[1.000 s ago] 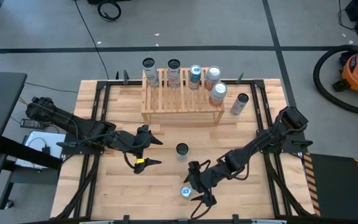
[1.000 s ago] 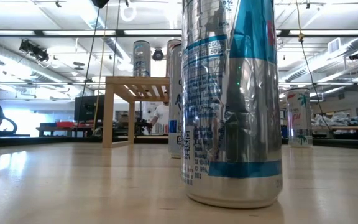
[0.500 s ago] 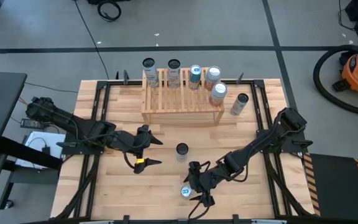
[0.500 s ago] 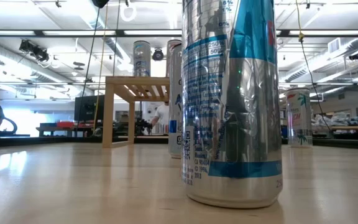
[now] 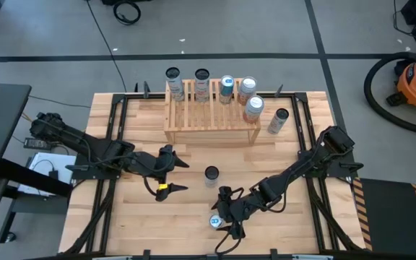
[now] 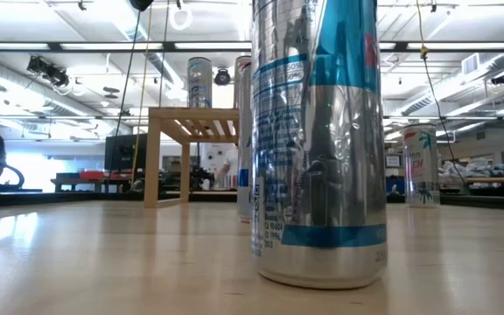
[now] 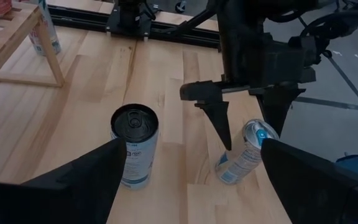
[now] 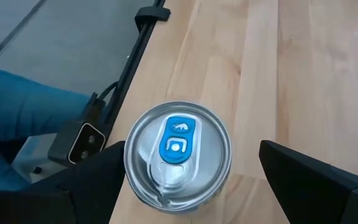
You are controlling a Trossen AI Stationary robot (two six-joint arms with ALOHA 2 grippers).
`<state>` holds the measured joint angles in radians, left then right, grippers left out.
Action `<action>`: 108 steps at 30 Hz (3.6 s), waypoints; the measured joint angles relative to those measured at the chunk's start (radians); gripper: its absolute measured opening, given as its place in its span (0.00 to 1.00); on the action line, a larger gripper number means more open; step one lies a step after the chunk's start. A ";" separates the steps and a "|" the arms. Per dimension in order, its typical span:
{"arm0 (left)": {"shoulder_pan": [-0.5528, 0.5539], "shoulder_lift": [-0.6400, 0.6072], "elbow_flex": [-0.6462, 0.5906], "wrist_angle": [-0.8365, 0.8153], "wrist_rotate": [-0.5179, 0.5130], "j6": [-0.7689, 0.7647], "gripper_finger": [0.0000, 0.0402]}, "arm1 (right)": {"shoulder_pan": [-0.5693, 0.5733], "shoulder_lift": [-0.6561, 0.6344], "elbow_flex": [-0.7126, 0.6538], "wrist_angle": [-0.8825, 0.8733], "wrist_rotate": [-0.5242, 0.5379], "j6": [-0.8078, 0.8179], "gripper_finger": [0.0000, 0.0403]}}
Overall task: Place canned beverage on shelf
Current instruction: Put the blue soda can on the shelf aligned with the other blue soda can
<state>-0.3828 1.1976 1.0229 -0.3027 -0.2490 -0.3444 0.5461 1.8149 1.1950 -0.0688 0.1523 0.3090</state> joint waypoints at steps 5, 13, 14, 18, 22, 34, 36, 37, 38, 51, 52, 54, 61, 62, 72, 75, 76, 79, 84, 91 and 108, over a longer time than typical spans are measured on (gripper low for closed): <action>0.000 0.000 0.000 0.000 -0.016 0.011 0.93 | 0.000 0.000 0.000 0.001 -0.007 0.011 0.90; 0.000 0.000 0.000 0.000 -0.020 0.023 0.93 | -0.005 0.070 0.000 0.039 -0.037 0.032 0.70; 0.000 0.000 0.000 0.000 -0.020 0.023 0.93 | -0.006 0.075 0.000 0.047 -0.040 0.032 0.67; 0.000 0.000 0.000 -0.001 -0.020 0.024 0.93 | -0.006 0.079 0.000 0.067 -0.046 0.030 0.60; 0.000 0.000 0.000 -0.001 -0.020 0.024 0.93 | -0.006 0.079 0.000 0.087 -0.049 0.031 0.60; 0.000 0.000 0.000 0.000 -0.020 0.012 0.93 | -0.007 0.066 0.000 0.123 -0.010 0.093 0.60; 0.000 0.000 0.000 0.006 -0.028 -0.006 0.93 | -0.010 0.049 0.000 0.120 -0.009 0.121 0.60; 0.000 0.000 0.000 0.010 -0.037 -0.015 0.93 | -0.012 0.036 0.000 0.117 -0.007 0.136 0.60; 0.000 0.000 0.000 0.013 -0.043 -0.020 0.93 | -0.012 0.022 0.000 0.116 -0.005 0.142 0.60; 0.052 0.000 0.000 0.041 -0.046 -0.038 0.93 | -0.086 -0.227 0.000 -0.082 0.259 0.168 0.60; 0.061 0.000 0.000 0.041 -0.046 -0.038 0.93 | -0.100 -0.248 0.001 -0.098 0.258 0.168 0.60; 0.079 0.000 0.000 0.036 -0.042 -0.038 0.93 | -0.132 -0.289 0.001 -0.138 0.256 0.171 0.61; 0.144 0.000 0.000 0.029 0.010 -0.036 0.93 | -0.257 -0.398 0.001 -0.240 0.270 0.162 0.61; 0.153 0.000 0.000 0.029 0.010 -0.032 0.93 | -0.276 -0.407 0.001 -0.239 0.266 0.161 0.61; 0.287 0.000 0.000 0.008 0.011 0.039 0.93 | -0.425 -0.364 0.194 -0.462 0.228 0.056 0.61; 0.315 0.000 0.000 -0.020 0.012 0.041 0.93 | -0.430 -0.333 0.264 -0.506 0.254 0.020 0.61; 0.323 0.000 0.000 -0.027 0.012 0.041 0.93 | -0.432 -0.324 0.283 -0.524 0.259 0.010 0.61; 0.343 0.000 0.000 -0.032 0.012 0.042 0.93 | -0.448 -0.294 0.317 -0.547 0.277 0.003 0.61; 0.354 0.000 0.000 -0.036 0.011 0.062 0.93 | -0.516 -0.253 0.350 -0.606 0.279 0.019 0.61; 0.353 -0.001 0.000 -0.096 0.012 0.068 0.93 | -0.625 -0.253 0.360 -0.671 0.268 0.061 0.61; 0.353 -0.001 0.000 -0.101 0.012 0.094 0.93 | -0.696 -0.254 0.360 -0.706 0.244 0.074 0.61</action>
<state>-0.0299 1.1970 1.0229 -0.4039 -0.2375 -0.2504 -0.1504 1.5604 1.5555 -0.7744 0.3962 0.3828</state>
